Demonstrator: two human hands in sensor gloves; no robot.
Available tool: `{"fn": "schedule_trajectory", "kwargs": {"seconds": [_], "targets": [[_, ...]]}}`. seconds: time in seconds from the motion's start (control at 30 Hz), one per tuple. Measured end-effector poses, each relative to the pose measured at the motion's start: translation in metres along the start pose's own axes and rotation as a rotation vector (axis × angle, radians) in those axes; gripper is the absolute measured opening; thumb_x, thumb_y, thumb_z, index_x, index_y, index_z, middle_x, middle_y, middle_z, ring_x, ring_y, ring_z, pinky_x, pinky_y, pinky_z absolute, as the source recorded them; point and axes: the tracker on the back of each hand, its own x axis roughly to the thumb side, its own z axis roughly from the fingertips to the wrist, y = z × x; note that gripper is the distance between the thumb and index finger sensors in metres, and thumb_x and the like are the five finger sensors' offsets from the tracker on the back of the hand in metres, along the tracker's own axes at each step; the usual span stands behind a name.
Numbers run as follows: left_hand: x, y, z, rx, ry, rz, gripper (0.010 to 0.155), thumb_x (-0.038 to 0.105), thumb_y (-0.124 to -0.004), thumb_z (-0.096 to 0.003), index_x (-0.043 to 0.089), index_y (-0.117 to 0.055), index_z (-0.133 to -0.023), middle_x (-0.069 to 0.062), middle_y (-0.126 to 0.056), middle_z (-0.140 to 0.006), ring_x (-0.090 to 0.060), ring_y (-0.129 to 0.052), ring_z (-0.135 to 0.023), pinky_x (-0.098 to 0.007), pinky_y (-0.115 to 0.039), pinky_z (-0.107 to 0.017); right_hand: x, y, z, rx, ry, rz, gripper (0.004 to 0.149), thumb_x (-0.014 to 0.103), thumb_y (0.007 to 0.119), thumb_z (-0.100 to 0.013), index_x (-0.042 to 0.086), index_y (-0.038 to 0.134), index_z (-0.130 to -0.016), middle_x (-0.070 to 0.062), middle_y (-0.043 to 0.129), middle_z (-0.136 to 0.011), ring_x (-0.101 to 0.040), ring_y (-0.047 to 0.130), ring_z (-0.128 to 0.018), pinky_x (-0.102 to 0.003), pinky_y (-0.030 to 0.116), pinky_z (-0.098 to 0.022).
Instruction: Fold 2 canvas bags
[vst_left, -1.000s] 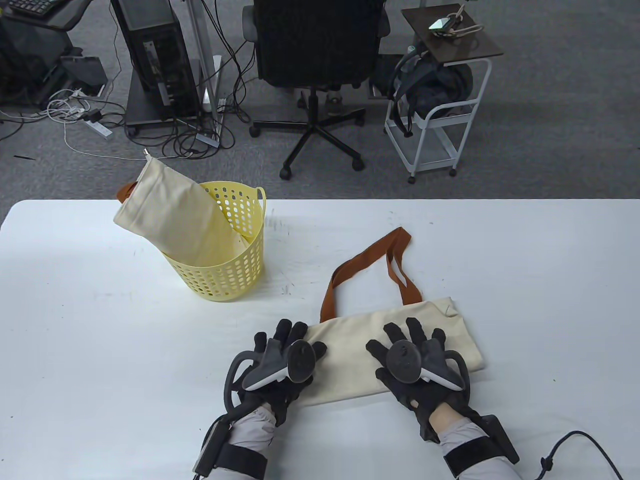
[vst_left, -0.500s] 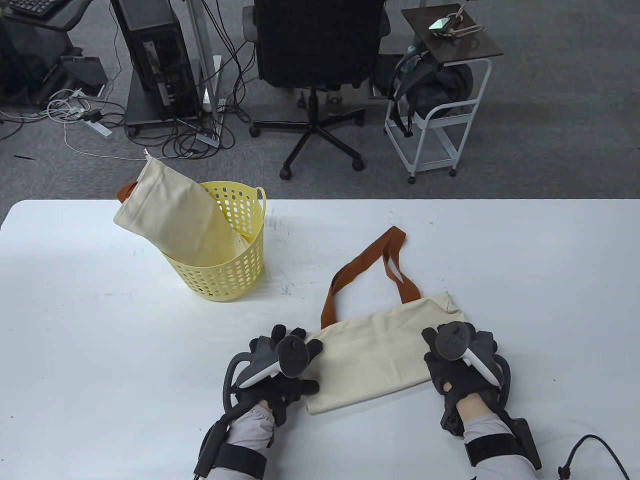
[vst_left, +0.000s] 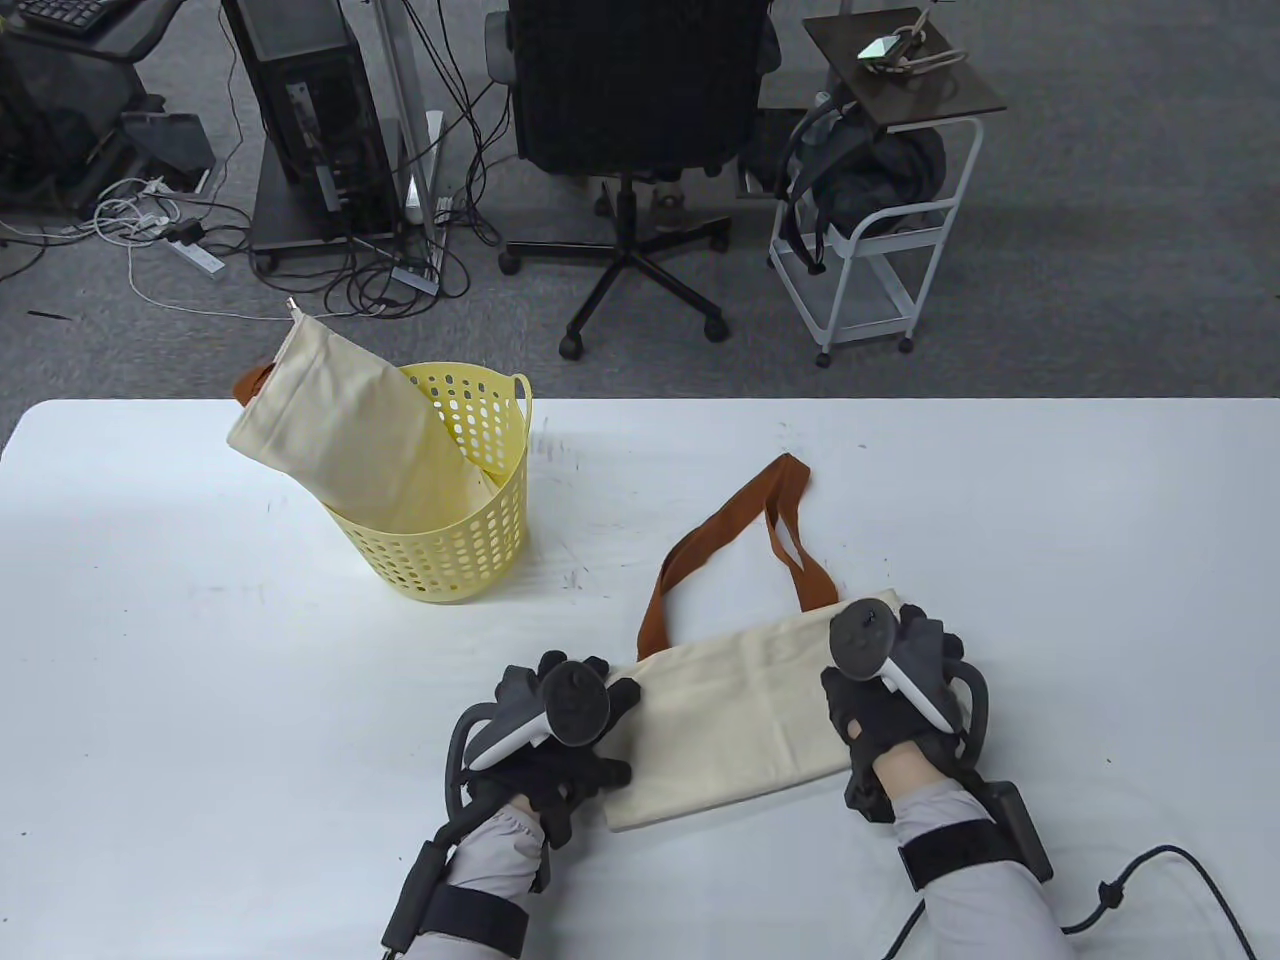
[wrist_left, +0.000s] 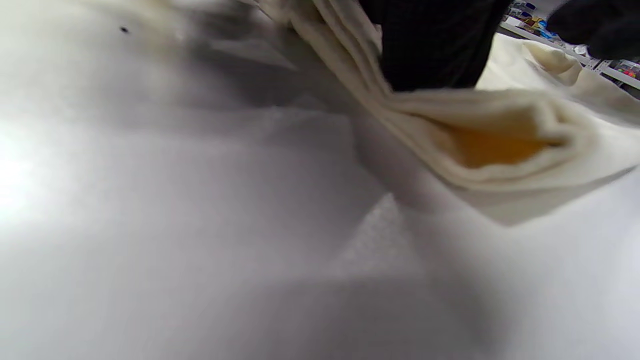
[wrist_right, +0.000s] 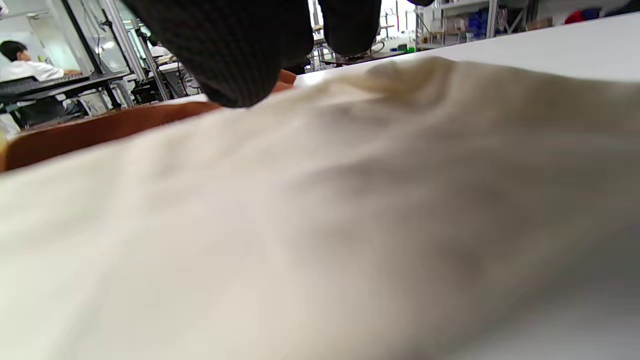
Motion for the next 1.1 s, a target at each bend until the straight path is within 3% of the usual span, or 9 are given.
{"fn": "schedule_trajectory", "kwargs": {"seconds": [0.2,0.33,0.43,0.53,0.63,0.77,0.83,0.97,1.1], "targets": [[-0.006,0.003,0.003,-0.031,-0.009,0.026,0.082,0.039,-0.094,-0.0508,0.037,-0.044,-0.116,0.002,-0.028,-0.127,-0.036,-0.006,-0.111,-0.074,-0.014,-0.071,0.027,-0.013,-0.048,0.074,0.143,-0.133,0.076,0.040,0.079,-0.049,0.012,0.042,-0.109,-0.020,0.044,-0.112,-0.046,0.028,-0.103,-0.073,0.022,-0.068],[-0.007,0.004,0.004,-0.042,-0.013,0.025,0.082,0.038,-0.094,-0.0507,0.038,-0.044,-0.116,0.002,-0.027,-0.127,-0.035,-0.006,-0.111,-0.074,-0.014,-0.071,0.029,-0.002,-0.077,0.141,0.303,-0.136,0.083,0.046,0.079,-0.048,0.010,0.037,-0.110,-0.021,0.042,-0.112,-0.046,0.026,-0.103,-0.073,0.022,-0.068],[-0.007,0.004,0.004,-0.046,-0.013,0.039,0.083,0.038,-0.094,-0.0505,0.038,-0.044,-0.116,0.002,-0.029,-0.127,-0.035,-0.006,-0.112,-0.074,-0.014,-0.071,0.032,0.008,-0.087,0.161,0.328,-0.151,0.083,0.048,0.077,-0.048,0.009,0.037,-0.109,-0.023,0.043,-0.111,-0.047,0.025,-0.102,-0.073,0.021,-0.067],[-0.007,0.005,0.003,-0.052,-0.011,0.043,0.082,0.038,-0.095,-0.0504,0.038,-0.045,-0.116,0.005,-0.030,-0.127,-0.035,-0.006,-0.112,-0.074,-0.013,-0.071,0.038,0.019,-0.094,0.169,0.311,-0.149,0.076,0.040,0.077,-0.049,0.009,0.042,-0.108,-0.024,0.051,-0.105,-0.047,0.033,-0.100,-0.073,0.024,-0.067],[-0.008,0.005,0.002,-0.054,-0.008,0.059,0.082,0.037,-0.095,-0.0504,0.039,-0.045,-0.116,0.006,-0.030,-0.127,-0.034,-0.006,-0.112,-0.074,-0.013,-0.071,0.049,0.026,-0.096,0.067,0.226,-0.153,0.059,0.026,0.079,-0.049,0.013,0.059,-0.103,-0.019,0.063,-0.095,-0.043,0.051,-0.094,-0.073,0.029,-0.067],[-0.007,0.005,0.002,-0.053,-0.006,0.055,0.082,0.038,-0.095,-0.0506,0.038,-0.045,-0.116,0.005,-0.030,-0.127,-0.034,-0.006,-0.112,-0.075,-0.013,-0.071,0.065,0.027,-0.097,0.058,0.146,-0.106,0.046,0.022,0.075,-0.050,0.016,0.072,-0.095,-0.014,0.075,-0.086,-0.038,0.061,-0.091,-0.073,0.033,-0.067],[-0.008,0.005,0.002,-0.052,-0.006,0.055,0.082,0.038,-0.095,-0.0508,0.038,-0.045,-0.116,0.005,-0.030,-0.127,-0.035,-0.006,-0.112,-0.074,-0.013,-0.071,0.076,0.028,-0.097,0.111,0.074,-0.140,0.050,0.033,0.071,-0.050,0.015,0.072,-0.097,-0.017,0.073,-0.089,-0.041,0.058,-0.093,-0.075,0.030,-0.066],[-0.008,0.005,0.002,-0.053,-0.007,0.059,0.082,0.038,-0.094,-0.0510,0.038,-0.044,-0.116,0.005,-0.029,-0.127,-0.035,-0.006,-0.112,-0.074,-0.013,-0.071,0.096,0.031,-0.092,0.247,0.117,-0.201,0.088,0.066,0.061,-0.044,0.004,0.057,-0.106,-0.028,0.053,-0.101,-0.050,0.035,-0.099,-0.079,0.017,-0.062],[-0.008,0.005,0.002,-0.054,-0.008,0.063,0.082,0.038,-0.094,-0.0512,0.038,-0.044,-0.116,0.005,-0.029,-0.127,-0.035,-0.006,-0.112,-0.075,-0.013,-0.071,0.118,0.038,-0.088,0.319,0.166,-0.093,0.107,0.077,0.052,-0.040,-0.003,0.039,-0.110,-0.033,0.037,-0.106,-0.054,0.018,-0.100,-0.079,0.012,-0.061]]}}
